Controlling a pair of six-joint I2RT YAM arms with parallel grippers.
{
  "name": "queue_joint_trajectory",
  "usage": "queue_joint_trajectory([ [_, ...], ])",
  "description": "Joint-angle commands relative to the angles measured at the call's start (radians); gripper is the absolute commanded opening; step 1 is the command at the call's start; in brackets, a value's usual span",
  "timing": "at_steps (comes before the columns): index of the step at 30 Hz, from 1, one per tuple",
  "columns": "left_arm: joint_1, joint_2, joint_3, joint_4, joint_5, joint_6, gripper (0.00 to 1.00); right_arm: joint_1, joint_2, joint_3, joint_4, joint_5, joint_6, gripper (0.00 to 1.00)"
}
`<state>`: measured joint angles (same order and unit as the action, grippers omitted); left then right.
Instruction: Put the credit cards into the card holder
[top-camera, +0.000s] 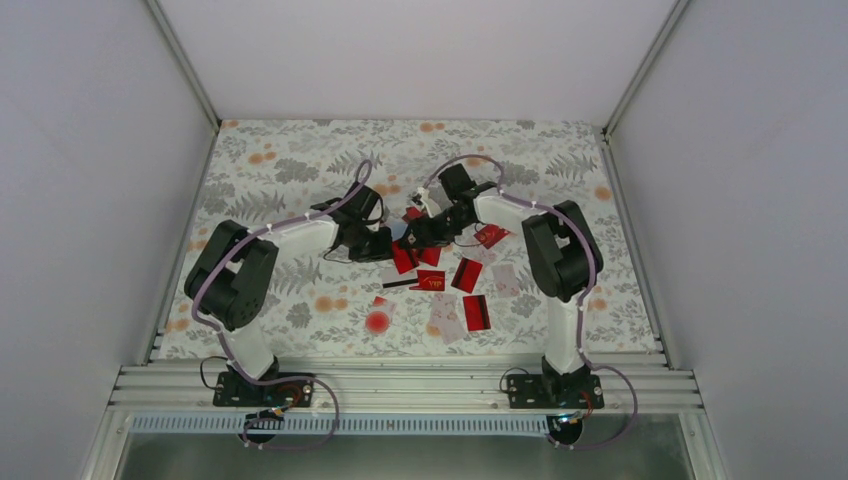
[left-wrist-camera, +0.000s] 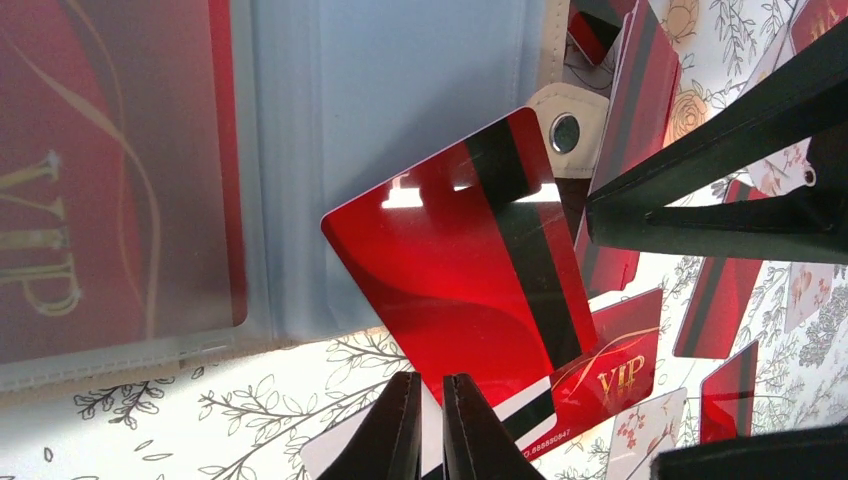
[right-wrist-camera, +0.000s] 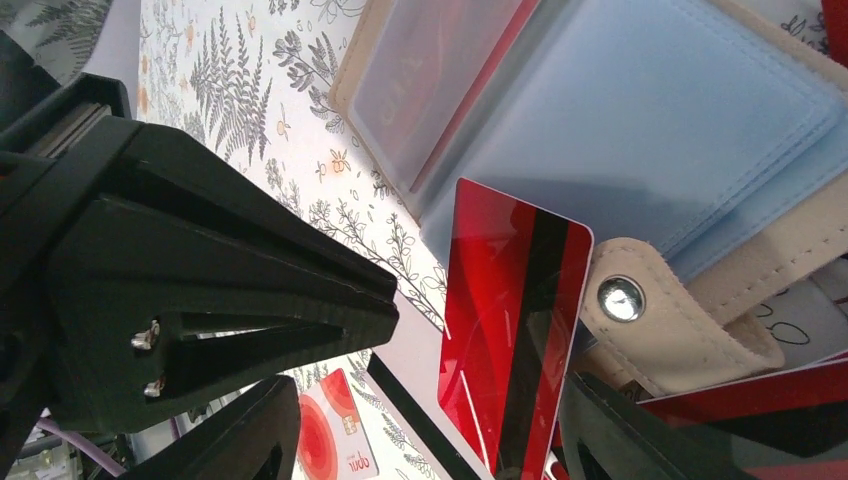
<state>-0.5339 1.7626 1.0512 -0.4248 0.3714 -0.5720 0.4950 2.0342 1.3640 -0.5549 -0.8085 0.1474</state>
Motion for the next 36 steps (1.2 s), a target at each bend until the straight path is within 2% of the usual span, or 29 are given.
queue_joint_trajectory([
  [1, 0.007, 0.012, 0.017, -0.013, 0.012, 0.017, 0.08, -0.009, 0.026, 0.031, -0.003, -0.032, -0.031, 0.66],
  [20, 0.015, 0.084, 0.027, 0.008, 0.021, 0.05, 0.05, -0.012, 0.09, 0.061, -0.059, 0.013, -0.07, 0.58],
  [36, 0.022, 0.135, 0.041, 0.039, 0.052, 0.065, 0.03, -0.015, 0.081, -0.017, 0.024, -0.1, -0.02, 0.37],
])
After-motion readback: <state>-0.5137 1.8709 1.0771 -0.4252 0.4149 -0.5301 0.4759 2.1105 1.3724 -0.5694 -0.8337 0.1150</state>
